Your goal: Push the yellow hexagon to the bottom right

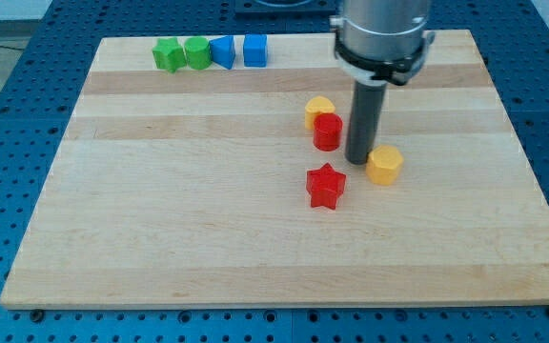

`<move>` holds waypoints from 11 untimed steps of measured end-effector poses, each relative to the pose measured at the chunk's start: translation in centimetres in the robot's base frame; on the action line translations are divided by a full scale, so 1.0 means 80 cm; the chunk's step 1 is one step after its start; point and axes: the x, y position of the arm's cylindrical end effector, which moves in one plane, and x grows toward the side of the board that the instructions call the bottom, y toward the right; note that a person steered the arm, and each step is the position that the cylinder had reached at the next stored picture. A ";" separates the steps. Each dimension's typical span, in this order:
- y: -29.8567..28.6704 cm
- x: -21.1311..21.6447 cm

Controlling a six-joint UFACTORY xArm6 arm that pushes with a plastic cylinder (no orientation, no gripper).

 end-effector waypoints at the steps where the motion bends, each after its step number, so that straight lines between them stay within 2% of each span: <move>1: 0.032 0.013; 4: 0.099 0.036; 6: 0.105 0.084; 8: 0.068 0.090; 10: 0.110 0.111; 11: 0.104 0.110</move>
